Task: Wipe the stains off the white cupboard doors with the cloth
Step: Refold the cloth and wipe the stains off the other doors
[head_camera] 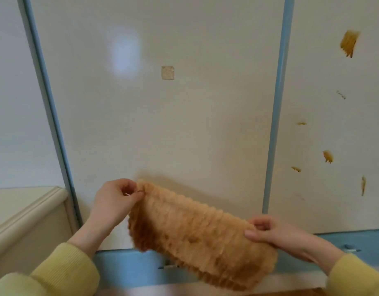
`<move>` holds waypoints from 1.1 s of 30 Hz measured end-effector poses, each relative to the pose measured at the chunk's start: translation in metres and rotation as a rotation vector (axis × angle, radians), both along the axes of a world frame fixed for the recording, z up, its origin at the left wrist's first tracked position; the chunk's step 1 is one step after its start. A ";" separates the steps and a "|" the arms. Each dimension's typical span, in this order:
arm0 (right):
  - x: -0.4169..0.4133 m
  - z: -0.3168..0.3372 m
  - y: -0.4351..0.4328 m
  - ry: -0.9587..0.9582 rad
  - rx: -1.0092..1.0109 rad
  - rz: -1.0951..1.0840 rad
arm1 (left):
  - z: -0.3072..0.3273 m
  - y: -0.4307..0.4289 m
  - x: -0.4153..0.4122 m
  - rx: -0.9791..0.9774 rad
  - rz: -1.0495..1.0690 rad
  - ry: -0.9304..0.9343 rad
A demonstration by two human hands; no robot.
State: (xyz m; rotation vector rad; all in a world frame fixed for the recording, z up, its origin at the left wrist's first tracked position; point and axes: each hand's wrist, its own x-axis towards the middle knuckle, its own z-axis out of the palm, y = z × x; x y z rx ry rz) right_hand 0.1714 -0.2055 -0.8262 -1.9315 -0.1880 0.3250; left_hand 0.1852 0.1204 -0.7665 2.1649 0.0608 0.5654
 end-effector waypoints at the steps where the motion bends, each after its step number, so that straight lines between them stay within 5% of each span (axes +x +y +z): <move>1: 0.001 0.011 -0.002 -0.066 -0.049 -0.040 | -0.002 0.000 0.002 0.078 0.037 0.028; 5: 0.016 0.055 -0.004 -0.440 -0.556 -0.179 | 0.013 -0.008 0.013 0.088 0.043 0.085; 10: 0.043 0.103 0.003 -0.661 -0.992 -0.460 | 0.058 -0.024 0.028 -0.392 -0.045 0.203; 14: 0.063 0.130 0.003 -0.729 -0.794 -0.642 | 0.090 -0.044 0.036 -1.040 -0.166 0.265; 16: 0.074 0.133 0.004 -0.642 -0.409 -0.678 | 0.098 -0.056 0.039 -1.276 -0.216 0.145; 18: 0.079 0.135 0.009 -0.534 0.075 -0.682 | 0.099 -0.070 0.047 -1.298 -0.229 -0.072; 20: 0.083 0.126 0.016 -0.578 0.260 -0.735 | 0.091 -0.081 0.058 -1.118 -0.197 -0.309; 23: 0.084 0.098 0.040 -0.852 0.311 -0.811 | 0.062 -0.089 0.073 -0.424 -0.163 -0.706; 26: 0.089 0.075 0.063 -1.265 -0.203 -0.766 | 0.025 -0.087 0.103 0.618 -0.100 -0.874; 28: 0.106 0.061 0.066 -1.341 -0.434 -0.766 | 0.023 -0.088 0.115 0.816 -0.013 -0.757; 33: 0.138 0.073 0.058 -1.477 -0.467 -0.892 | 0.070 -0.103 0.131 1.038 0.019 -0.877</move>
